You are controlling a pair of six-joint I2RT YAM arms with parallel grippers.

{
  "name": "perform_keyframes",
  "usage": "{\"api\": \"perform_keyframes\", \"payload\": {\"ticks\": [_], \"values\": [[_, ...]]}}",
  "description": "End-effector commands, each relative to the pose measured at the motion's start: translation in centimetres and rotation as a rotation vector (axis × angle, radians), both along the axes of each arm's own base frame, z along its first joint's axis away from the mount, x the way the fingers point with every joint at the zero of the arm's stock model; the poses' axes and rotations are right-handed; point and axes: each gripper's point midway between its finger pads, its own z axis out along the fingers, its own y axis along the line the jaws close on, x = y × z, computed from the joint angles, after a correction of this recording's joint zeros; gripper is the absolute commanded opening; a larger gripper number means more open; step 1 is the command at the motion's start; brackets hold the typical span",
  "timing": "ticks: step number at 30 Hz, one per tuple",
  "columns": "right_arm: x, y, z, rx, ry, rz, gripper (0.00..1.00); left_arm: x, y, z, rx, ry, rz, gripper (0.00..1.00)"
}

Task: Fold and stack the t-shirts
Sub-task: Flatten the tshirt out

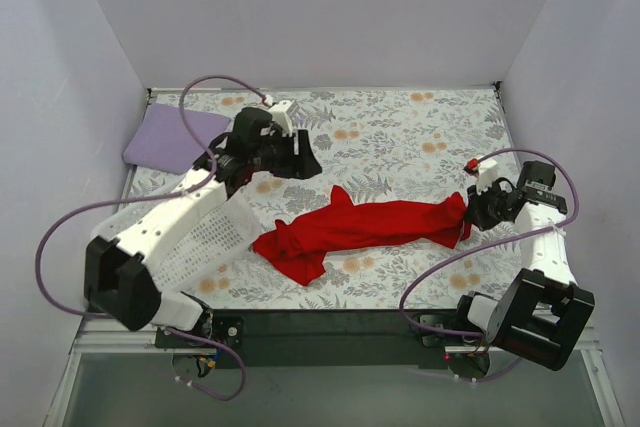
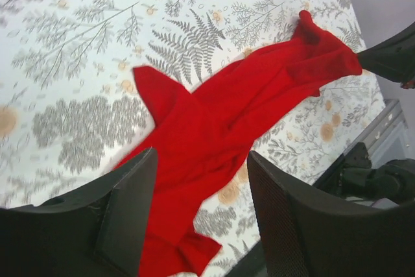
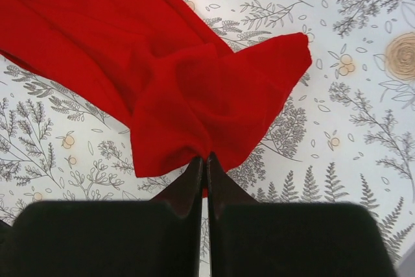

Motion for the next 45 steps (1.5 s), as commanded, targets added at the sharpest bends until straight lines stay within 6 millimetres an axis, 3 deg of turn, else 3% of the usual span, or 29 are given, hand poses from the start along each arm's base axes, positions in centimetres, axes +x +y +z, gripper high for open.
{"api": "perform_keyframes", "payload": {"ticks": [1, 5, 9, 13, 18, 20, 23, 25, 28, 29, 31, 32, 34, 35, 36, 37, 39, 40, 41, 42, 43, 44, 45], "values": [[-0.1, 0.7, -0.9, 0.045, 0.012, 0.026, 0.01, 1.6, -3.2, -1.9, 0.048, -0.032, -0.213, 0.56], [-0.5, 1.2, -1.9, 0.081, 0.047, 0.03, 0.01, 4.3, -6.0, -6.9, 0.119, 0.076, -0.253, 0.56], [-0.6, 1.4, -2.4, 0.093, 0.068, 0.035, 0.01, 4.7, -8.2, -10.8, 0.178, 0.164, -0.273, 0.56], [-0.8, 1.5, -2.8, 0.102, 0.083, 0.039, 0.01, 4.3, -9.7, -13.9, 0.223, 0.222, -0.295, 0.56], [-1.1, 1.6, -3.2, 0.104, 0.091, 0.045, 0.01, 3.0, -11.4, -15.5, 0.239, 0.256, -0.343, 0.53], [-1.1, 1.6, -3.2, 0.103, 0.087, 0.049, 0.01, 2.8, -11.6, -15.7, 0.239, 0.264, -0.35, 0.46], [-1.0, 1.6, -2.9, 0.1, 0.083, 0.047, 0.01, 2.9, -11.6, -15.5, 0.244, 0.263, -0.346, 0.13], [-0.7, 1.5, -2.4, 0.095, 0.064, 0.05, 0.01, 3.2, -11.4, -14.8, 0.251, 0.241, -0.322, 0.0], [-0.5, 1.4, -1.1, 0.074, 0.02, 0.058, 0.01, 3.7, -11.3, -11.7, 0.224, 0.176, -0.301, 0.0], [-0.1, 1.3, -0.2, 0.062, -0.008, 0.063, 0.01, 3.9, -11.1, -11.0, 0.224, 0.155, -0.287, 0.0], [-0.3, 1.3, 1.6, 0.04, -0.051, 0.075, 0.01, 3.8, -10.7, -7.6, 0.191, 0.078, -0.268, 0.0], [0.0, 1.3, 3.4, 0.019, -0.104, 0.082, 0.01, 3.5, -9.9, -7.1, 0.192, 0.067, -0.244, 0.0], [-0.2, 1.3, 5.3, -0.003, -0.145, 0.092, 0.01, 2.9, -9.0, -2.4, 0.131, -0.043, -0.212, 0.0], [0.2, 1.0, 7.5, -0.039, -0.21, 0.088, 0.01, 2.5, -7.9, -2.4, 0.143, -0.055, -0.182, 0.0], [0.1, 1.0, 8.5, -0.055, -0.232, 0.086, 0.01, 1.6, -7.0, 1.5, 0.09, -0.137, -0.166, 0.0], [0.2, 0.8, 9.7, -0.072, -0.262, 0.077, 0.01, 1.4, -6.4, 2.9, 0.071, -0.183, -0.145, 0.0], [0.7, 0.2, 13.9, -0.132, -0.365, 0.053, 0.01, 0.8, -4.7, 5.9, 0.049, -0.269, -0.096, 0.0], [0.8, 0.1, 15.6, -0.141, -0.399, 0.036, 0.01, -0.1, -3.6, 9.5, 0.001, -0.356, -0.073, 0.0], [0.9, -0.2, 17.2, -0.16, -0.431, 0.019, 0.01, -0.6, -2.7, 11.7, -0.023, -0.408, -0.052, 0.0], [1.2, -0.3, 20.9, -0.186, -0.511, 0.004, 0.01, -0.9, -1.8, 13.5, -0.034, -0.459, -0.025, 0.0], [1.2, -0.3, 22.6, -0.184, -0.541, -0.016, 0.01, -2.2, -0.4, 17.6, -0.091, -0.549, -0.003, 0.0], [1.3, -0.5, 24.2, -0.191, -0.568, -0.032, 0.01, -2.8, 0.4, 19.7, -0.116, -0.596, 0.016, 0.0], [0.9, -0.4, 28.3, -0.22, -0.661, -0.042, 0.01, -3.3, 1.1, 21.7, -0.14, -0.64, 0.034, 0.0]]}}
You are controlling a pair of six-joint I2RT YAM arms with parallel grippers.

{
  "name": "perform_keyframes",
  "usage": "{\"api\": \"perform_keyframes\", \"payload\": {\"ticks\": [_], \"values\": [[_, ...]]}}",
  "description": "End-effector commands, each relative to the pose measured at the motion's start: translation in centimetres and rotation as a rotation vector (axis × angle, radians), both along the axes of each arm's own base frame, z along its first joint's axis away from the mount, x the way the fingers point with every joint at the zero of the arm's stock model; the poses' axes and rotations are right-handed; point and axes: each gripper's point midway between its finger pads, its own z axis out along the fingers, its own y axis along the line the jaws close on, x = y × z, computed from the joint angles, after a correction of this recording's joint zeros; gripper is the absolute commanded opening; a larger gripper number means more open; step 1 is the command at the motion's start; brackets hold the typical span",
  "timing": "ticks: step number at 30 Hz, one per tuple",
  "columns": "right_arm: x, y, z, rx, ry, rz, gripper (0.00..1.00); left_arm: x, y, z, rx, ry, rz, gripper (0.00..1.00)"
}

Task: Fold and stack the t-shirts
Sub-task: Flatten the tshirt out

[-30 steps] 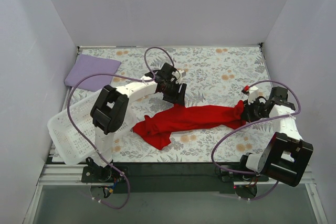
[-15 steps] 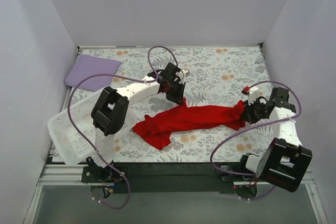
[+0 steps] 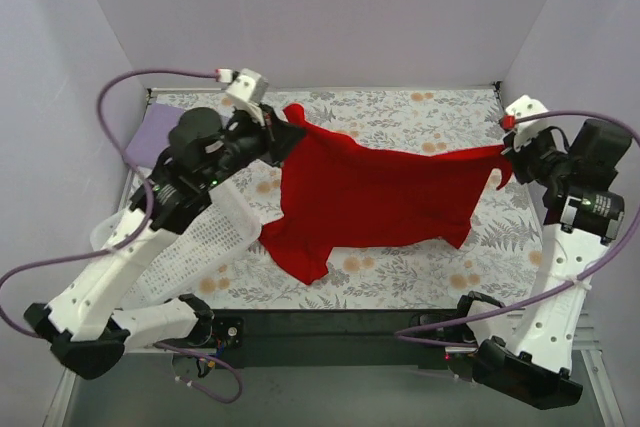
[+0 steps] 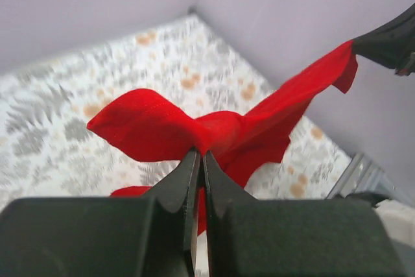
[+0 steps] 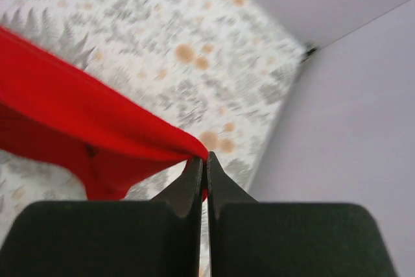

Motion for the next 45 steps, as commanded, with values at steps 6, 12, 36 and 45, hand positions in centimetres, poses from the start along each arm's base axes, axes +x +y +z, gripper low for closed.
{"api": "perform_keyframes", "payload": {"ticks": [6, 12, 36, 45], "values": [[-2.8, 0.9, 19.3, -0.035, -0.422, -0.079, 0.01, -7.6, 7.6, 20.8, -0.328, -0.464, 0.054, 0.0], [-8.0, 2.1, 31.2, -0.071, -0.749, -0.126, 0.01, -13.1, 8.4, 28.0, -0.461, -0.605, -0.112, 0.0], [5.3, 1.4, -0.7, 0.242, -0.17, -0.03, 0.01, 8.4, 5.4, -8.9, -0.106, 0.0, 0.331, 0.0], [17.0, 2.1, -13.2, 0.214, 0.038, -0.211, 0.31, 21.9, 4.2, -20.2, -0.003, 0.296, 0.409, 0.28]]}}
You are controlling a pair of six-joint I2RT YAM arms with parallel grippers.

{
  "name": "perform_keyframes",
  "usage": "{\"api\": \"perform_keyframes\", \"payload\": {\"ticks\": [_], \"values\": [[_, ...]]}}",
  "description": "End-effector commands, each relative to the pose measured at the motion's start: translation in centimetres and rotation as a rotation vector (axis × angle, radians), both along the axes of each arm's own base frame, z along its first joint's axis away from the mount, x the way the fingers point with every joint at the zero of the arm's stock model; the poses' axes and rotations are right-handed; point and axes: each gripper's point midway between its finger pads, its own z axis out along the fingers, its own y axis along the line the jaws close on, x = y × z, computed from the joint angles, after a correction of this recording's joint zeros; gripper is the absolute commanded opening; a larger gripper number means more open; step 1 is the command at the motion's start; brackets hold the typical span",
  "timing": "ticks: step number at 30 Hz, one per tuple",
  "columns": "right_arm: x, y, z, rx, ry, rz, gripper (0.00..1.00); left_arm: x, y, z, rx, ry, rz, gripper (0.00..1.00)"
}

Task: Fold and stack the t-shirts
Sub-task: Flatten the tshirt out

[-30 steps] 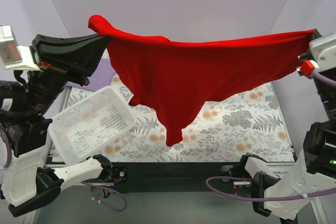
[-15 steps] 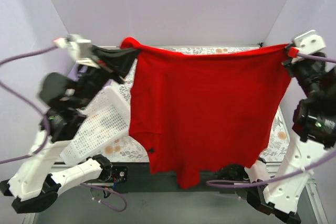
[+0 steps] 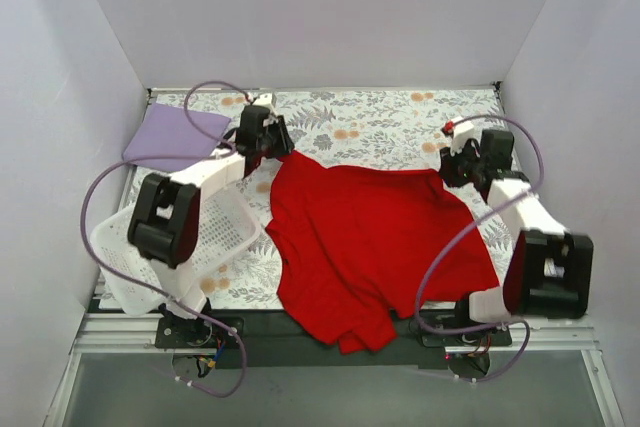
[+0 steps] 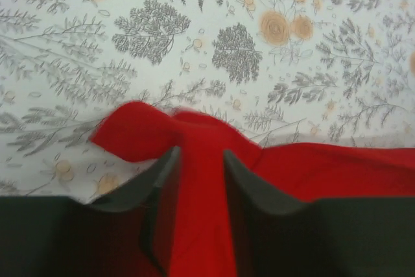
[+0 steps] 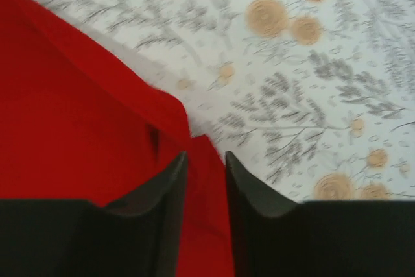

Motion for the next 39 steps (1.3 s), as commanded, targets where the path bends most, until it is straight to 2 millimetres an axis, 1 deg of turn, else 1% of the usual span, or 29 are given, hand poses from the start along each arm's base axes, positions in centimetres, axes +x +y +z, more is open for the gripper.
{"api": "perform_keyframes", "payload": {"ticks": [1, 2, 3, 4, 5, 7, 9, 10, 11, 12, 14, 15, 16, 17, 18, 19, 20, 21, 22, 23, 24, 25, 27, 29, 32, 36, 37, 38, 39], "values": [[8.9, -3.4, 6.8, -0.053, -0.221, -0.183, 0.37, 5.7, -2.3, 9.8, -0.095, -0.187, 0.002, 0.36], [9.4, -3.9, 5.8, -0.07, -0.18, -0.21, 0.48, 6.6, -2.7, 9.4, -0.081, -0.176, 0.0, 0.44], [9.7, -4.2, 6.3, -0.079, -0.192, -0.215, 0.53, 7.4, -2.8, 10.8, -0.078, -0.199, 0.0, 0.49], [10.0, -4.7, 7.0, -0.088, -0.209, -0.223, 0.58, 8.0, -3.0, 12.9, -0.066, -0.221, -0.015, 0.62], [9.8, -5.0, 7.8, -0.097, -0.228, -0.232, 0.7, 8.2, -3.2, 13.5, -0.057, -0.227, -0.023, 0.63], [9.1, -5.9, 7.8, -0.119, -0.233, -0.23, 0.78, 7.6, -3.1, 14.5, -0.047, -0.228, -0.046, 0.64], [7.3, -5.1, 7.3, -0.114, -0.203, -0.126, 0.82, 5.7, -2.8, 15.8, -0.058, -0.243, -0.073, 0.64], [6.4, -5.1, 6.7, -0.115, -0.183, -0.08, 0.82, 4.7, -2.9, 15.5, -0.068, -0.229, -0.093, 0.64], [5.1, -3.2, 6.2, -0.067, -0.157, 0.034, 0.82, 2.9, -3.2, 13.6, -0.086, -0.171, -0.13, 0.64], [3.3, -2.7, 4.5, -0.078, -0.088, 0.11, 0.82, 1.1, -3.1, 14.8, -0.111, -0.182, -0.157, 0.64], [1.2, -1.2, 2.4, -0.03, 0.0, 0.193, 0.81, -1.6, -3.1, 14.5, -0.146, -0.154, -0.203, 0.64], [0.4, -0.9, 1.5, -0.018, 0.032, 0.212, 0.81, -3.5, -2.8, 12.0, -0.145, -0.094, -0.213, 0.64], [-0.5, -0.6, 0.5, -0.002, 0.08, 0.226, 0.81, -5.1, -2.4, 13.9, -0.161, -0.136, -0.222, 0.64], [-0.8, -0.4, 0.0, 0.016, 0.101, 0.23, 0.79, -6.2, -2.0, 13.7, -0.164, -0.13, -0.225, 0.64], [-1.0, -0.2, -0.2, 0.031, 0.12, 0.231, 0.78, -7.6, -1.6, 12.2, -0.163, -0.098, -0.233, 0.64], [-1.1, 0.0, -0.3, 0.047, 0.134, 0.233, 0.77, -8.7, -1.3, 12.4, -0.164, -0.104, -0.238, 0.64], [-1.3, 0.4, -0.6, 0.081, 0.162, 0.229, 0.75, -9.9, -0.8, 13.9, -0.169, -0.144, -0.237, 0.64], [-1.1, 0.5, -0.4, 0.093, 0.164, 0.227, 0.74, -10.6, -0.4, 14.1, -0.167, -0.152, -0.232, 0.64], [-0.9, 0.8, -0.3, 0.101, 0.165, 0.228, 0.73, -11.6, 0.0, 12.8, -0.163, -0.123, -0.229, 0.64], [-0.8, 0.9, -0.4, 0.11, 0.182, 0.215, 0.72, -12.4, 0.4, 13.5, -0.167, -0.145, -0.226, 0.65], [-0.7, 0.9, -0.4, 0.111, 0.188, 0.207, 0.72, -12.8, 0.5, 13.1, -0.167, -0.135, -0.223, 0.65], [-0.5, 1.1, -0.4, 0.109, 0.19, 0.205, 0.71, -13.4, 0.8, 12.0, -0.167, -0.099, -0.218, 0.65], [-0.2, 0.8, -0.6, 0.09, 0.204, 0.174, 0.7, -14.1, 0.9, 11.1, -0.174, -0.071, -0.215, 0.65], [0.2, 0.4, -0.9, 0.065, 0.214, 0.151, 0.7, -15.2, 0.6, 9.5, -0.209, -0.004, -0.221, 0.65], [0.7, 0.0, -1.1, 0.04, 0.223, 0.131, 0.69, -16.8, -0.2, 8.1, -0.268, 0.077, -0.251, 0.63], [1.6, 0.4, -1.5, 0.011, 0.237, 0.126, 0.67, -18.8, -1.0, 7.4, -0.316, 0.129, -0.302, 0.63], [1.8, 0.8, -1.5, 0.005, 0.24, 0.129, 0.67, -19.2, -1.2, 7.6, -0.322, 0.124, -0.312, 0.63], [2.1, 0.7, -2.1, -0.008, 0.257, 0.114, 0.64, -19.7, -1.4, 7.6, -0.328, 0.129, -0.326, 0.63], [2.8, 0.7, -1.8, -0.014, 0.251, 0.104, 0.63, -20.3, -1.5, 7.3, -0.338, 0.146, -0.333, 0.63]]}}
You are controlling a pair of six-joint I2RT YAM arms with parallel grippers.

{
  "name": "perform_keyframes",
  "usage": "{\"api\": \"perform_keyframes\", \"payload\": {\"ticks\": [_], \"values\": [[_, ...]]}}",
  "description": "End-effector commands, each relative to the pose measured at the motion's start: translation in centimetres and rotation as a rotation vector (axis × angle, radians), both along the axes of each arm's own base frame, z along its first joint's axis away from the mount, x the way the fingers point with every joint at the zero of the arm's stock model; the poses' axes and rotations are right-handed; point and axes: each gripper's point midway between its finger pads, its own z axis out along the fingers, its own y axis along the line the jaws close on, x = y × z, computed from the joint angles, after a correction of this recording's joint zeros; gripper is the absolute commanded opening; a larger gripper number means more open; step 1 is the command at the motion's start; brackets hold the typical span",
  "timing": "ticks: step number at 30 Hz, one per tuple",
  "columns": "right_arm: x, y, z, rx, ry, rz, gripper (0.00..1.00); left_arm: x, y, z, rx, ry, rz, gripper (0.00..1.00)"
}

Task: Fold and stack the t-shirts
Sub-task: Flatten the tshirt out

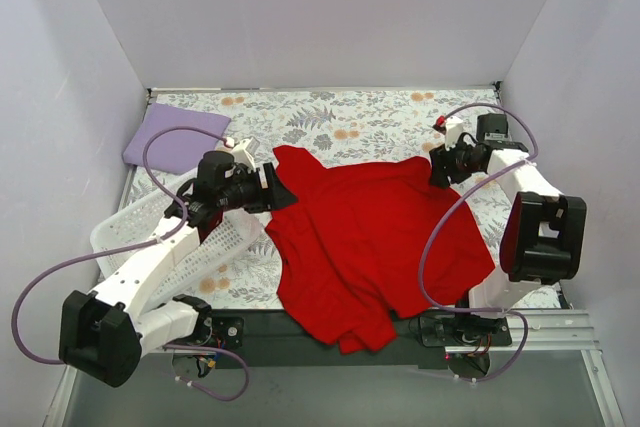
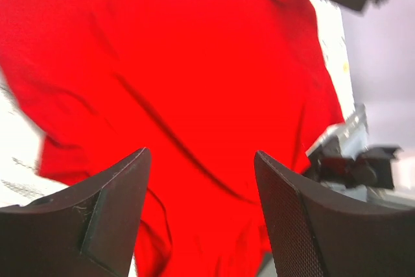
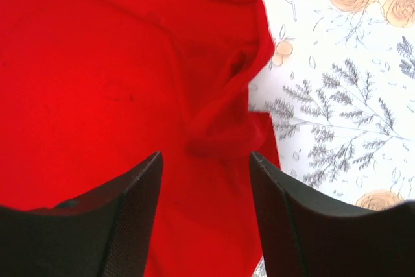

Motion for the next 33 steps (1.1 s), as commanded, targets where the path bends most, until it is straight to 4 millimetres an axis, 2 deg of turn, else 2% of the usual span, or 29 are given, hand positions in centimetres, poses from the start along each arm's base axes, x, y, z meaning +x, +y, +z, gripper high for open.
{"api": "perform_keyframes", "payload": {"ticks": [1, 4, 5, 7, 8, 11, 12, 16, 17, 20, 22, 25, 26, 28, 29, 30, 31, 33], "values": [[2.2, 0.2, 0.3, -0.034, 0.0, -0.037, 0.61, -2.5, -1.0, 1.7, -0.078, -0.003, -0.064, 0.64], [3.2, -0.3, -0.4, -0.074, 0.015, -0.063, 0.54, -3.7, -0.9, 1.0, -0.092, 0.024, -0.062, 0.63], [3.4, -0.5, -0.4, -0.081, 0.015, -0.072, 0.45, -4.0, -0.7, 1.4, -0.103, 0.009, -0.057, 0.63], [3.9, -1.0, -0.6, -0.106, 0.013, -0.084, 0.24, -4.5, -0.5, 1.0, -0.106, 0.018, -0.048, 0.63], [4.2, -1.5, -0.5, -0.131, 0.008, -0.1, 0.02, -4.7, -0.3, 1.3, -0.11, 0.007, -0.044, 0.63], [5.7, -3.3, 0.4, -0.2, -0.048, -0.167, 0.01, -5.1, -0.1, 1.3, -0.104, 0.004, -0.036, 0.63], [7.2, -4.1, 1.4, -0.219, -0.119, -0.216, 0.01, -5.1, 0.1, 1.4, -0.104, 0.002, -0.032, 0.63], [10.3, -8.4, 4.4, -0.348, -0.292, -0.427, 0.01, -5.3, 0.3, 1.3, -0.091, 0.012, -0.023, 0.63], [10.7, -9.7, 4.9, -0.389, -0.314, -0.489, 0.01, -5.2, 0.4, 1.2, -0.085, 0.012, -0.019, 0.63], [12.3, -12.1, 6.0, -0.447, -0.371, -0.624, 0.01, -5.2, 0.4, 1.1, -0.074, 0.018, -0.018, 0.63], [13.0, -13.0, 5.9, -0.466, -0.383, -0.661, 0.01, -5.1, 0.4, 1.3, -0.071, 0.021, -0.017, 0.63], [14.0, -13.5, 6.8, -0.478, -0.407, -0.68, 0.23, -4.9, 0.5, 1.7, -0.069, 0.014, -0.013, 0.63], [14.0, -13.5, 6.7, -0.48, -0.406, -0.669, 0.41, -4.9, 0.5, 1.8, -0.067, 0.013, -0.011, 0.63], [13.9, -12.9, 6.9, -0.463, -0.412, -0.632, 0.57, -4.8, 0.5, 1.9, -0.065, 0.013, -0.008, 0.63], [13.6, -12.5, 6.7, -0.47, -0.407, -0.587, 0.69, -4.9, 0.5, 1.8, -0.066, 0.018, -0.01, 0.63], [12.7, -11.8, 5.6, -0.464, -0.375, -0.535, 0.74, -4.9, 0.5, 1.7, -0.068, 0.024, -0.011, 0.63], [12.1, -10.3, 6.0, -0.416, -0.382, -0.453, 0.8, -5.1, 0.4, 1.5, -0.072, 0.036, -0.01, 0.64], [9.8, -8.6, 4.9, -0.409, -0.351, -0.295, 0.87, -5.2, 0.3, 1.3, -0.074, 0.052, -0.01, 0.63]]}}
